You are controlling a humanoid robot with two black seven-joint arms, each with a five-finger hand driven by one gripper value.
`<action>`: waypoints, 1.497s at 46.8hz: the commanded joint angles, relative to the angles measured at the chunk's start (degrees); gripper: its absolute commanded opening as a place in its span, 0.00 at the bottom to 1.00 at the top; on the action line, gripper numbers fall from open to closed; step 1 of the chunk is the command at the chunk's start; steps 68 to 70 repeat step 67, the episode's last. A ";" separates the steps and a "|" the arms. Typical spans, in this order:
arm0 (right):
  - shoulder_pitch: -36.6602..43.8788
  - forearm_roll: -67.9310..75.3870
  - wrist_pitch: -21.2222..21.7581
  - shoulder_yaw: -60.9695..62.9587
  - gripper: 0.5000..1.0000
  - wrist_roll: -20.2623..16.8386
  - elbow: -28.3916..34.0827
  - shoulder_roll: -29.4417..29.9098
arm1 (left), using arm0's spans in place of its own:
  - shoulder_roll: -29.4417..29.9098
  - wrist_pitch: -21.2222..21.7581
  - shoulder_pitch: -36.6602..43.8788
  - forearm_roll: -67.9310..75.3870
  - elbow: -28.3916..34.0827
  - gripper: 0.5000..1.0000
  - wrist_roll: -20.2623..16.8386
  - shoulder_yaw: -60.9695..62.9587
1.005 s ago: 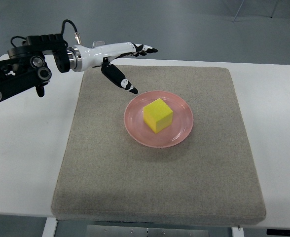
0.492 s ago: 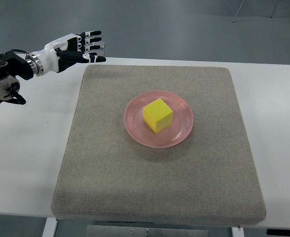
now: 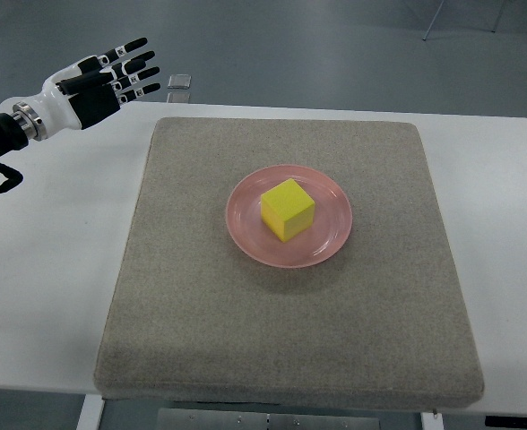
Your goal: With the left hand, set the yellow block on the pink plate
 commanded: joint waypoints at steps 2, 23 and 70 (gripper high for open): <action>0.00 0.00 0.00 0.00 0.85 0.01 0.00 0.00 | -0.06 -0.59 0.04 -0.80 1.10 0.99 0.75 -0.78; 0.00 0.00 0.26 0.09 0.85 0.01 0.00 0.00 | 1.52 -4.20 0.22 -5.11 0.75 0.99 1.01 -1.57; -0.09 -0.35 0.62 -0.26 0.85 0.01 0.88 0.00 | 3.10 -4.90 0.13 -5.02 0.75 0.99 1.01 -1.57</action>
